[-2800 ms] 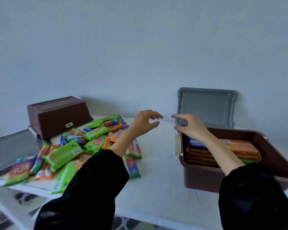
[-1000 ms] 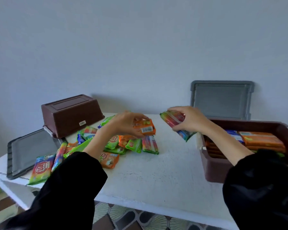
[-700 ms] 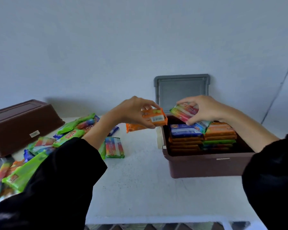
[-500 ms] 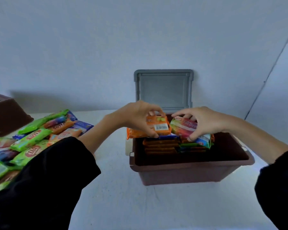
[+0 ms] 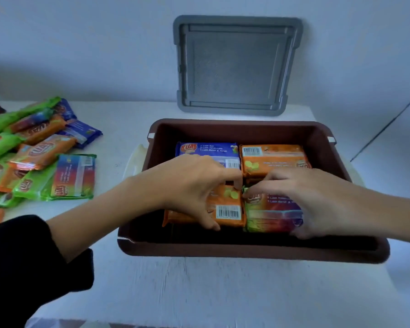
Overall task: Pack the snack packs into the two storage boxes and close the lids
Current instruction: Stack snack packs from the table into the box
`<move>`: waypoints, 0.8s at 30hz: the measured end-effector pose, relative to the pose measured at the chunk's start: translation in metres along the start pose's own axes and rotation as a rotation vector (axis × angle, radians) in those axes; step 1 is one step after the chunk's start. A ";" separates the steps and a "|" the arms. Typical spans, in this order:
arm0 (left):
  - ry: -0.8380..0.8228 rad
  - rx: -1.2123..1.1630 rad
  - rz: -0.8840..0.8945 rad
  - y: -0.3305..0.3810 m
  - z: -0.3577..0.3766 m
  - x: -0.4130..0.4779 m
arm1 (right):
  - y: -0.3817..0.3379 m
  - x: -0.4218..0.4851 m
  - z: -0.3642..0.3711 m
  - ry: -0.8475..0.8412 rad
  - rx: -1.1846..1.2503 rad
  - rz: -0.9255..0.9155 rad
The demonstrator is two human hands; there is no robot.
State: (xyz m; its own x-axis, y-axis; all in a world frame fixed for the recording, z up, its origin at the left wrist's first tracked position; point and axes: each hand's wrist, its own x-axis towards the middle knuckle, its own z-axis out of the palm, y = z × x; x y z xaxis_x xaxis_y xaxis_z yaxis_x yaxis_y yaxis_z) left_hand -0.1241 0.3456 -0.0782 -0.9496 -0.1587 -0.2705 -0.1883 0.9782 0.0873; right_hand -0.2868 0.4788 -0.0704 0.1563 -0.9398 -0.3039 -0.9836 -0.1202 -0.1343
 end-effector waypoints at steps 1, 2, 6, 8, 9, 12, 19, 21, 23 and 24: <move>-0.029 0.029 -0.002 0.001 0.005 0.004 | 0.003 0.004 0.005 -0.023 -0.003 0.004; -0.047 0.051 -0.012 0.003 0.010 0.007 | 0.006 0.008 0.009 -0.038 -0.007 0.012; -0.063 0.148 -0.028 0.008 0.025 0.022 | 0.014 0.018 0.020 -0.041 -0.061 0.021; -0.083 0.179 -0.021 0.009 0.029 0.025 | 0.014 0.019 0.024 -0.045 -0.091 0.016; -0.095 0.203 -0.013 0.009 0.031 0.026 | 0.014 0.020 0.025 -0.051 -0.107 0.013; -0.135 0.268 0.006 0.010 0.034 0.027 | 0.012 0.024 0.031 -0.078 -0.135 -0.018; -0.114 0.306 0.049 0.012 0.039 0.028 | 0.012 0.029 0.035 -0.137 -0.184 -0.041; -0.111 0.317 0.067 0.012 0.041 0.028 | 0.010 0.029 0.034 -0.165 -0.205 -0.044; -0.125 0.306 0.072 0.012 0.042 0.028 | 0.008 0.030 0.034 -0.187 -0.241 -0.048; -0.133 0.302 0.073 0.011 0.042 0.028 | 0.006 0.032 0.034 -0.197 -0.265 -0.052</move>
State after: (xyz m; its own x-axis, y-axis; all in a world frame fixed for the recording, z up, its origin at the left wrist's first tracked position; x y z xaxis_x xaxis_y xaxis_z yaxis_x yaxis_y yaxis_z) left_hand -0.1424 0.3576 -0.1256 -0.9132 -0.0878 -0.3980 -0.0197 0.9849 -0.1719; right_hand -0.2851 0.4593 -0.1134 0.1956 -0.8533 -0.4833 -0.9589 -0.2697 0.0881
